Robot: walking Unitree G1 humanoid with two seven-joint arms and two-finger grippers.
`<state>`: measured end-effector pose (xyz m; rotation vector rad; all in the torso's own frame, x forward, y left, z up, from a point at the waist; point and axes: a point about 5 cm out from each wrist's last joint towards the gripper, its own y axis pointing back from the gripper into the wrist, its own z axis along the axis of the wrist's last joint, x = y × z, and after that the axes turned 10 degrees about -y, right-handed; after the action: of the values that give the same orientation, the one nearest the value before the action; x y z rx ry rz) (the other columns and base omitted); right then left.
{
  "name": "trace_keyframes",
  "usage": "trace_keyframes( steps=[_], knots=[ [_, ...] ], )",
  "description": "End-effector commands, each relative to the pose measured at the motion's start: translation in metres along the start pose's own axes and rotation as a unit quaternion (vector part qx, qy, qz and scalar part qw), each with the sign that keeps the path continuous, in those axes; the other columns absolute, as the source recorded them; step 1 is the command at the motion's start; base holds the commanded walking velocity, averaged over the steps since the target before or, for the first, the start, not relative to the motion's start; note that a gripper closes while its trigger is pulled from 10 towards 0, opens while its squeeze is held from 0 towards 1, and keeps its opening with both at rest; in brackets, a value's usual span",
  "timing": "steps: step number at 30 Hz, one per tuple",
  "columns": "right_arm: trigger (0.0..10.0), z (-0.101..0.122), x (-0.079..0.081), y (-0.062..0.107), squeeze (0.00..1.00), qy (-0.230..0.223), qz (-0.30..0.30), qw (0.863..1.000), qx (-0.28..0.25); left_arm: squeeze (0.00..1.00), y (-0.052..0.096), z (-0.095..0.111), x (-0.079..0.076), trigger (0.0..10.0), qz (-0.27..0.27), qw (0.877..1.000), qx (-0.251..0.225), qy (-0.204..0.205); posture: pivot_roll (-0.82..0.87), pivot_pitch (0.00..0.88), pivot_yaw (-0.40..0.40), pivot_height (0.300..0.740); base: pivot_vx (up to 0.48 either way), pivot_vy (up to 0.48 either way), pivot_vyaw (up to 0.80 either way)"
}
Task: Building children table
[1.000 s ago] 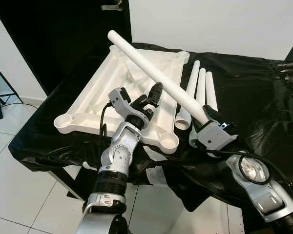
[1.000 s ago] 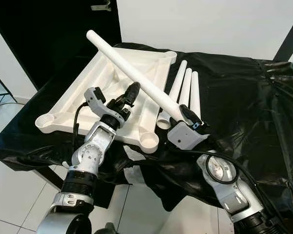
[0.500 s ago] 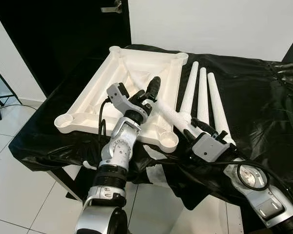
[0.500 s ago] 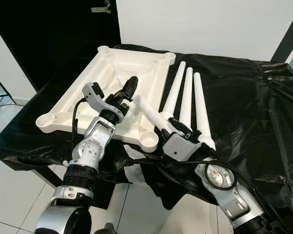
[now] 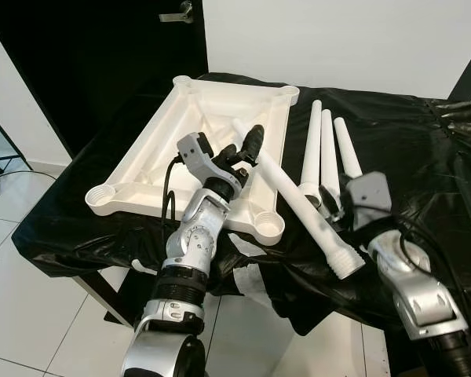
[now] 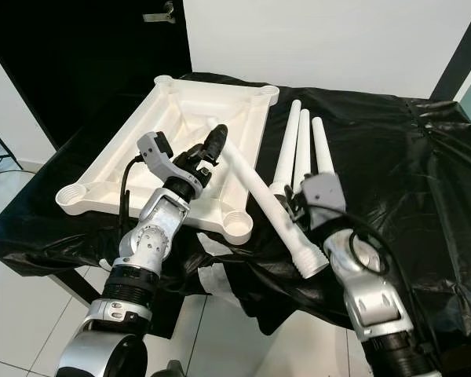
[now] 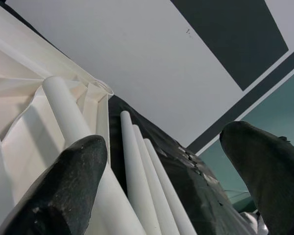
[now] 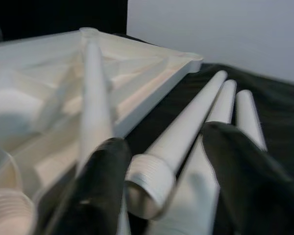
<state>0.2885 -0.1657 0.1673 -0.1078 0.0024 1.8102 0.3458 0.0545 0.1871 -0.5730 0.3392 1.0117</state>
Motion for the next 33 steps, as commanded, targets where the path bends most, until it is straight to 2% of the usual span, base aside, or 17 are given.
trace_keyframes(
  steps=[1, 4, 5, 6, 9, 10, 11, 12, 15, 16, 18, 20, 23, 30, 32, 33],
  knots=[
    [10.0, 0.003, 0.0, -0.001, 1.0, -0.033, 0.007, 0.999, 0.005, 0.0, -0.004, -0.001, -0.012, 10.0, -0.055, 0.998, -0.007, -0.005, 0.17, 0.0, 0.01, 0.74, 0.0, 0.0, 0.0],
    [10.0, 0.004, 0.007, -0.002, 1.0, -0.073, 0.038, 0.996, 0.024, 0.0, -0.004, -0.002, -0.014, 10.0, -0.056, 0.998, -0.007, -0.01, 0.17, 0.0, 0.005, 0.74, 0.0, 0.0, 0.0],
    [10.0, 0.004, 0.007, -0.002, 1.0, -0.073, 0.038, 0.996, 0.024, 0.0, -0.004, -0.002, -0.014, 10.0, -0.056, 0.998, -0.007, -0.01, 0.17, 0.0, 0.005, 0.74, 0.0, 0.0, 0.0],
    [10.0, 0.003, 0.011, -0.001, 0.95, -0.084, 0.058, 0.994, 0.044, 0.0, -0.004, -0.002, -0.014, 10.0, -0.056, 0.998, -0.007, -0.015, 0.17, 0.0, 0.003, 0.74, 0.0, 0.0, 0.0],
    [10.0, 0.003, 0.011, -0.001, 0.95, -0.084, 0.058, 0.994, 0.044, 0.0, -0.004, -0.002, -0.014, 10.0, -0.056, 0.998, -0.007, -0.015, 0.17, 0.0, 0.003, 0.74, 0.0, 0.0, 0.0],
    [10.0, 0.001, 0.015, 0.0, 0.07, -0.096, 0.078, 0.99, 0.064, 0.0, -0.004, -0.002, -0.015, 10.0, -0.056, 0.998, -0.007, -0.018, 0.17, 0.0, 0.0, 0.74, 0.0, 0.0, 0.0],
    [10.0, 0.001, 0.015, 0.0, 0.07, -0.096, 0.078, 0.99, 0.064, 0.0, -0.004, -0.002, -0.015, 10.0, -0.056, 0.998, -0.007, -0.018, 0.17, 0.0, 0.0, 0.74, 0.0, 0.0, 0.0],
    [10.0, -0.002, 0.017, 0.003, 0.24, -0.107, 0.096, 0.985, 0.097, 0.0, -0.003, -0.002, -0.015, 10.0, -0.056, 0.998, -0.007, -0.022, 0.17, 0.0, -0.003, 0.74, 0.0, 0.0, 0.0],
    [10.0, -0.006, 0.019, 0.006, 0.24, -0.118, 0.111, 0.977, 0.135, 0.0, -0.003, -0.002, -0.015, 10.0, -0.055, 0.998, -0.007, -0.026, 0.17, 0.0, -0.003, 0.74, 0.0, 0.0, 0.0],
    [10.0, -0.011, 0.015, 0.007, 0.0, -0.115, 0.097, 0.974, 0.17, 0.0, -0.003, -0.003, -0.016, 10.0, -0.055, 0.998, -0.007, -0.027, 0.17, 0.0, -0.004, 0.74, 0.0, 0.0, 0.0],
    [10.0, -0.011, 0.015, 0.007, 0.0, -0.115, 0.097, 0.974, 0.17, 0.0, -0.003, -0.003, -0.016, 10.0, -0.055, 0.998, -0.007, -0.027, 0.17, 0.0, -0.004, 0.74, 0.0, 0.0, 0.0],
    [10.0, -0.018, 0.004, 0.007, 0.0, -0.115, 0.057, 0.967, 0.22, 0.0, -0.002, -0.004, -0.017, 10.0, -0.056, 0.998, -0.004, -0.027, 0.17, 0.0, -0.006, 0.74, 0.0, 0.0, 0.0],
    [10.0, -0.018, 0.004, 0.007, 0.0, -0.115, 0.057, 0.967, 0.22, 0.0, -0.002, -0.004, -0.017, 10.0, -0.056, 0.998, -0.004, -0.027, 0.17, 0.0, -0.006, 0.74, 0.0, 0.0, 0.0],
    [10.0, -0.028, -0.025, 0.01, 0.0, -0.119, -0.021, 0.948, 0.296, 0.0, -0.002, -0.008, -0.018, 10.0, -0.057, 0.998, 0.0, -0.028, 0.17, 0.0, -0.015, 0.74, 0.0, 0.0, 0.0],
    [10.0, -0.028, -0.025, 0.01, 0.0, -0.119, -0.021, 0.948, 0.296, 0.0, -0.002, -0.008, -0.018, 10.0, -0.057, 0.998, 0.0, -0.028, 0.17, 0.0, -0.015, 0.74, 0.0, 0.0, 0.0],
    [10.0, -0.033, -0.027, 0.012, 0.0, -0.129, -0.026, 0.94, 0.314, 0.0, -0.002, -0.009, -0.018, 10.0, -0.057, 0.998, 0.001, -0.028, 0.17, 0.0, -0.017, 0.74, 0.0, 0.0, 0.0]
  ],
)
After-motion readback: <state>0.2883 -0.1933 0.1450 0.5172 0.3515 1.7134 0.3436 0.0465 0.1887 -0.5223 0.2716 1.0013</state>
